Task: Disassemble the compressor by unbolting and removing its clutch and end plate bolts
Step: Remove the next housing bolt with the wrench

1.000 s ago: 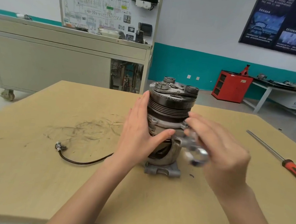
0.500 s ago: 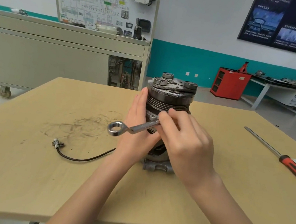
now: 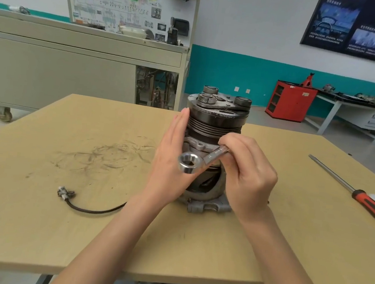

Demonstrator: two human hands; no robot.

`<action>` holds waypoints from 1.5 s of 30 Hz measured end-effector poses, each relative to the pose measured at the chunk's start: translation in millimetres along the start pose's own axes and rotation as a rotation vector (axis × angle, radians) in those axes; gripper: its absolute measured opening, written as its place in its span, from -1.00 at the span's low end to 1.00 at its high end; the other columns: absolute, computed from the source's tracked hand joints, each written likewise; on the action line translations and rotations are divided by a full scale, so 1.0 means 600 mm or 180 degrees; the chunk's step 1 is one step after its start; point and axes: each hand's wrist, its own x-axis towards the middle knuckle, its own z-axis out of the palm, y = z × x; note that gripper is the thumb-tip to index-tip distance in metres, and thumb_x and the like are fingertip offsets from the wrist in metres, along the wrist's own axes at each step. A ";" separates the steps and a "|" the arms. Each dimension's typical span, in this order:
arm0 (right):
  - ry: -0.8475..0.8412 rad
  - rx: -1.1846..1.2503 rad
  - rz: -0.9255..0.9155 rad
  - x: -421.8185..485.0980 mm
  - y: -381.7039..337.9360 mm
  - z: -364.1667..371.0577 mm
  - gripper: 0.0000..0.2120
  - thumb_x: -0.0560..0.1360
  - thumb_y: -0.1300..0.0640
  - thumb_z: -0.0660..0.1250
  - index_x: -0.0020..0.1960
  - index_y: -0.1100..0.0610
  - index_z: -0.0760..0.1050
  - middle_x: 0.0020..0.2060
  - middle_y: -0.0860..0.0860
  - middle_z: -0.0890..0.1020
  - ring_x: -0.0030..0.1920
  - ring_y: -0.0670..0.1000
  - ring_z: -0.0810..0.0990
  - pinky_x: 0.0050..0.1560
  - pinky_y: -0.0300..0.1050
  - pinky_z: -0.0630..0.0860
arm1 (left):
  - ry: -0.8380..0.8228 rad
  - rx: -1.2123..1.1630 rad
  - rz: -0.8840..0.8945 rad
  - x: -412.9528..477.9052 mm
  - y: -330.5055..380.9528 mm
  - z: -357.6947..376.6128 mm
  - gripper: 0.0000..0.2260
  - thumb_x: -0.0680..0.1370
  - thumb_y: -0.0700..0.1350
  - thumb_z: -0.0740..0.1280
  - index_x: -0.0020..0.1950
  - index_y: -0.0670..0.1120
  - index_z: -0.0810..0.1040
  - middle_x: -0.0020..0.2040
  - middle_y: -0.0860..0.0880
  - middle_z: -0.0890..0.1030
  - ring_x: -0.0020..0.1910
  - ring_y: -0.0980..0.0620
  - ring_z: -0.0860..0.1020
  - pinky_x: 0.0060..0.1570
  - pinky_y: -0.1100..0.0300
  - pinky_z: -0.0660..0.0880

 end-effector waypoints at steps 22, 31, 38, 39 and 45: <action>0.1013 0.2485 0.1781 -0.021 0.020 -0.010 -0.77 0.53 0.19 -0.02 -0.12 0.16 0.40 -0.23 0.09 0.58 -0.25 0.13 0.52 -0.19 -0.04 0.48 | -0.0148 0.0202 0.0051 0.000 0.004 -0.005 -0.25 0.48 0.07 0.35 0.53 0.02 -0.02 0.57 -0.08 0.16 0.55 -0.01 0.11 0.51 -0.04 0.15; -0.0087 0.4112 0.4495 0.039 0.126 -0.010 -0.68 0.55 0.16 -0.01 -0.23 0.16 0.46 -0.36 0.06 0.62 -0.48 -0.08 0.48 -0.49 -0.30 0.40 | -0.0137 0.0048 0.0012 0.000 -0.004 -0.005 -0.24 0.49 0.05 0.39 0.53 0.08 -0.02 0.56 -0.04 0.18 0.55 0.01 0.13 0.47 -0.13 0.21; -0.0608 0.4416 0.4686 0.064 0.156 -0.003 -0.57 0.63 0.17 -0.03 -0.24 0.16 0.53 -0.36 0.01 0.63 -0.45 -0.11 0.54 -0.44 -0.34 0.46 | -0.0133 0.0015 -0.0049 0.001 -0.005 -0.006 -0.24 0.46 0.12 0.35 0.52 0.14 -0.04 0.56 0.01 0.17 0.55 0.06 0.12 0.48 -0.10 0.20; -0.0491 0.4242 0.4491 0.068 0.152 -0.013 -0.57 0.64 0.17 -0.01 -0.25 0.16 0.54 -0.35 0.03 0.65 -0.41 -0.08 0.58 -0.38 -0.32 0.51 | -0.0139 0.0012 -0.0046 0.001 -0.005 -0.005 -0.24 0.46 0.12 0.35 0.52 0.14 -0.04 0.56 0.00 0.17 0.55 0.06 0.13 0.48 -0.10 0.21; -0.0607 0.1886 0.2052 0.090 0.090 -0.082 -0.77 0.62 0.12 0.15 -0.02 0.20 0.54 -0.22 -0.01 0.69 -0.23 0.03 0.68 -0.20 -0.19 0.59 | -0.0107 0.0004 -0.0038 0.000 -0.006 -0.003 -0.25 0.46 0.11 0.35 0.52 0.13 -0.02 0.56 0.00 0.18 0.54 0.05 0.14 0.47 -0.10 0.21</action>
